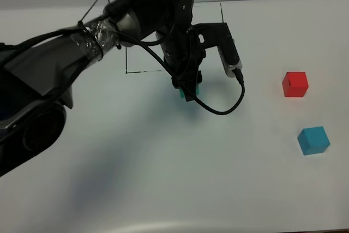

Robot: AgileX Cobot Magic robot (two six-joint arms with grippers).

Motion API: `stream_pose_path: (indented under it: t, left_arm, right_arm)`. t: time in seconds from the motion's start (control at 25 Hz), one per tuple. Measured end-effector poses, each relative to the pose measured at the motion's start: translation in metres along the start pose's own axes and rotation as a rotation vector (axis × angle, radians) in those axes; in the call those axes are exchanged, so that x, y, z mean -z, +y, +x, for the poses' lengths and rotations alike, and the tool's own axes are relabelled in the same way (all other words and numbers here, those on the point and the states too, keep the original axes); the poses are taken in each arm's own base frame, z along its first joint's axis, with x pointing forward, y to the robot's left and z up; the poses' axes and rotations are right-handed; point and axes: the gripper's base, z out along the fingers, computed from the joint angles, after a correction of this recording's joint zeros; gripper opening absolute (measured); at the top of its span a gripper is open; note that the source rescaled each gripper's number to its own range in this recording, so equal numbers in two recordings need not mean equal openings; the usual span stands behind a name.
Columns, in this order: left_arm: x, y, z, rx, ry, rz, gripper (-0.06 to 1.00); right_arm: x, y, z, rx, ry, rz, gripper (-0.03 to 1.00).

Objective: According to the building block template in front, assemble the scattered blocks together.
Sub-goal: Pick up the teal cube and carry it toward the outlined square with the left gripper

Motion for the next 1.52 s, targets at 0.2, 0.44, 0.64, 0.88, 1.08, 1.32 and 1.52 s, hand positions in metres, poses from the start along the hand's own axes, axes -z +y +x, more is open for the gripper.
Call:
stream_pose_path:
  t: [0.2, 0.44, 0.64, 0.88, 1.08, 1.32, 1.52]
  left_arm:
    - [-0.033, -0.002, 0.001, -0.042, 0.03, 0.036, 0.01]
    - [-0.039, -0.002, 0.0, -0.076, 0.031, 0.044, 0.01]
    - [-0.039, -0.002, 0.0, -0.093, 0.029, 0.047, 0.01]
    - [-0.04, -0.002, 0.0, -0.095, 0.028, 0.047, 0.09]
    - [-0.036, -0.003, 0.0, -0.092, 0.034, 0.059, 0.54]
    - [0.003, -0.004, 0.0, -0.037, 0.022, 0.045, 0.84]
    - [0.04, 0.005, 0.005, 0.143, -0.03, -0.025, 0.86]
  right_arm:
    - [0.0, 0.0, 0.0, 0.0, 0.0, 0.0, 0.92]
    - [0.0, 0.0, 0.0, 0.0, 0.0, 0.0, 0.92]
    - [0.0, 0.0, 0.0, 0.0, 0.0, 0.0, 0.92]
    - [0.0, 0.0, 0.0, 0.0, 0.0, 0.0, 0.92]
    - [0.0, 0.0, 0.0, 0.0, 0.0, 0.0, 0.92]
    - [0.0, 0.0, 0.0, 0.0, 0.0, -0.001, 0.92]
    - [0.0, 0.0, 0.0, 0.0, 0.0, -0.001, 0.92]
